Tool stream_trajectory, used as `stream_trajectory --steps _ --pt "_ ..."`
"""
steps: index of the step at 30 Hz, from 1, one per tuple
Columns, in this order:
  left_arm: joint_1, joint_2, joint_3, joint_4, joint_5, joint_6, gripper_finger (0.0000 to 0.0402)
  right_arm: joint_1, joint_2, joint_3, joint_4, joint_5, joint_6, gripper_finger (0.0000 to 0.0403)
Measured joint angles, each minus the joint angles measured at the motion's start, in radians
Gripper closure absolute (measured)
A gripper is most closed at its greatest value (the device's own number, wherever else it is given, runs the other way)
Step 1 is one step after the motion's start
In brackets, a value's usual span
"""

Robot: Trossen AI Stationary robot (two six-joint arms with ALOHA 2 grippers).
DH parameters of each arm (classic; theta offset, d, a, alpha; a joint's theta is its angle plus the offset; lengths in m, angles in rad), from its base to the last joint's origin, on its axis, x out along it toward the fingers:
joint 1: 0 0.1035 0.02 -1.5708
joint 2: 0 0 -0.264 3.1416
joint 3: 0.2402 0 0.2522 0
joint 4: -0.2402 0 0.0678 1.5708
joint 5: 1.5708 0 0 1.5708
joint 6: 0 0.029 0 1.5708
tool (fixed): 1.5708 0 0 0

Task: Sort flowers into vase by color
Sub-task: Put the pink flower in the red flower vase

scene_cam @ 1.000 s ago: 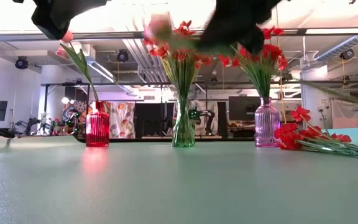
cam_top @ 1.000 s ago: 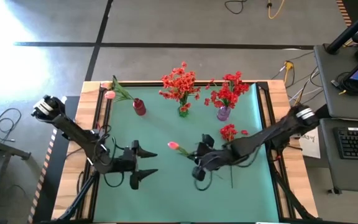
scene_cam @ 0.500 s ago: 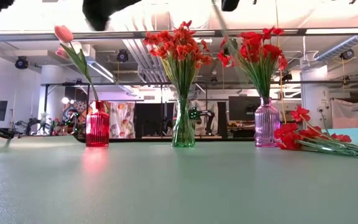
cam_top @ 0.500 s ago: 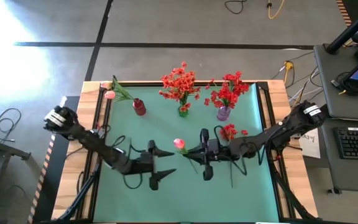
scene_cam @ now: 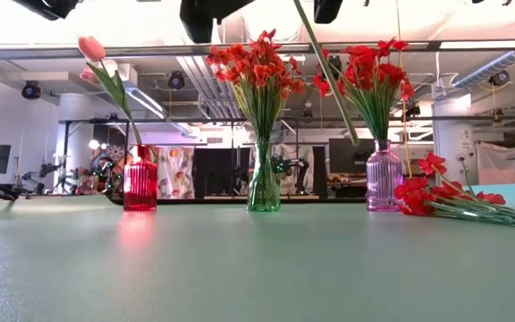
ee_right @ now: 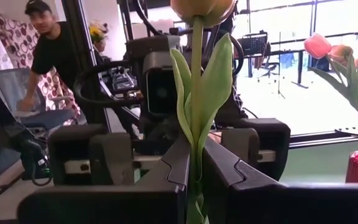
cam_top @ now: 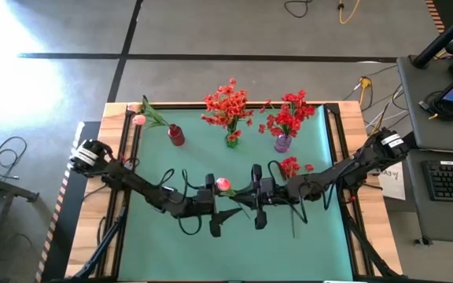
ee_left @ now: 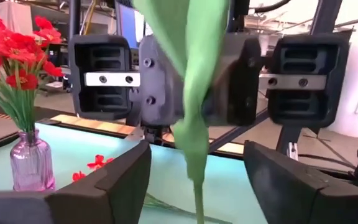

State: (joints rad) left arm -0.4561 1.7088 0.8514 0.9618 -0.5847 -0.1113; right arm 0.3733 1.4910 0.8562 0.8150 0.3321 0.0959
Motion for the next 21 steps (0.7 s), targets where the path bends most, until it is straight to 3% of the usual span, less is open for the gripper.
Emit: stream_trajectory --steps 5,13,21 --pt "0.002 -0.002 0.004 0.013 -0.008 0.0 0.0219 0.0 0.0 0.0 -0.011 0.0 -0.002 0.0385" --pt "0.002 -0.004 0.004 0.015 -0.011 -0.003 0.0383 0.0 0.0 0.0 0.005 0.002 0.007 0.0354" --pt "0.002 -0.005 0.004 0.015 -0.011 -0.003 0.0397 0.001 -0.014 0.0 -0.007 0.009 0.023 0.0271"
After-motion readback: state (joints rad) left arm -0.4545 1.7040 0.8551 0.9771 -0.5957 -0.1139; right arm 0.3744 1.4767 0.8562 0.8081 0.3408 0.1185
